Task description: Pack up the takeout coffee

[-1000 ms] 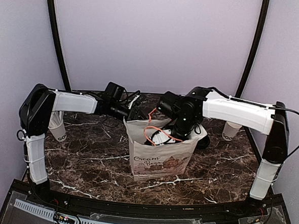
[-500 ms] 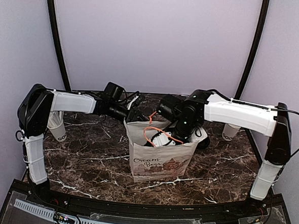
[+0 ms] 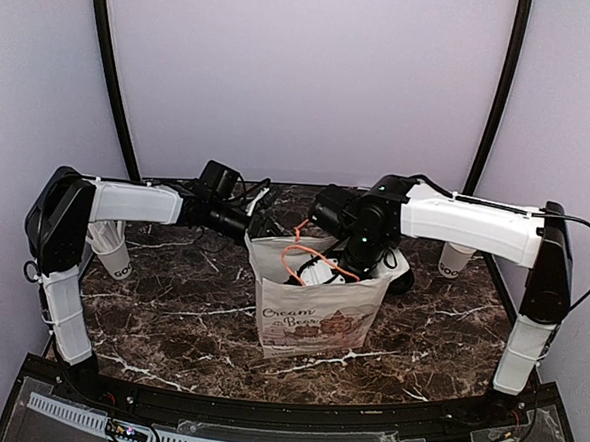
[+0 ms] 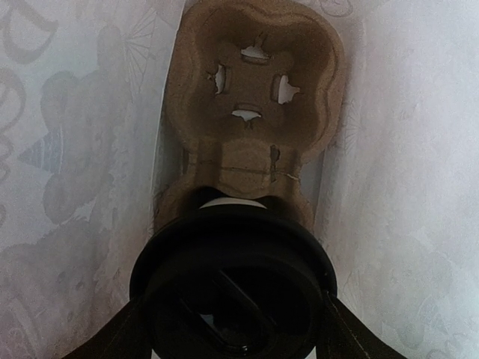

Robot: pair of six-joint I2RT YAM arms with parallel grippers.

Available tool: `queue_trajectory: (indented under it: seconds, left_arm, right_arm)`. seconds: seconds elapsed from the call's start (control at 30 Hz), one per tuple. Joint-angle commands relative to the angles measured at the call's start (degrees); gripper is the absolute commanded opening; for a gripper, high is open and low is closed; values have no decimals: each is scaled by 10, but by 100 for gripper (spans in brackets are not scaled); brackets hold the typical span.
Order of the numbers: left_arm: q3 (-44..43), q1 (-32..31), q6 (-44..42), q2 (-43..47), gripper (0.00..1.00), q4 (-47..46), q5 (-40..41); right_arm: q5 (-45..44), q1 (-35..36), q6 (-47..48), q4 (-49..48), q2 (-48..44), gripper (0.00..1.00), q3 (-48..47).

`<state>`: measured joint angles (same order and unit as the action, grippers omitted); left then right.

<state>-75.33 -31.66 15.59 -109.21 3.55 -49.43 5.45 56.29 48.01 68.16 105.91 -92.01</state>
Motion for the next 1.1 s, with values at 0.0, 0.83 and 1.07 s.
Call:
queue_trajectory:
  seconds: [0.0, 0.83, 1.07]
  left_arm:
    - [19, 3, -6, 48, 49, 10, 8]
    - [89, -2, 19, 145, 49, 23, 63]
    - [83, -4, 23, 152, 49, 26, 68]
  right_arm:
    - [31, 3, 15, 85, 71, 44, 72]
    - [20, -3, -27, 30, 9, 52, 66]
    - [31, -2, -26, 41, 8, 57, 48]
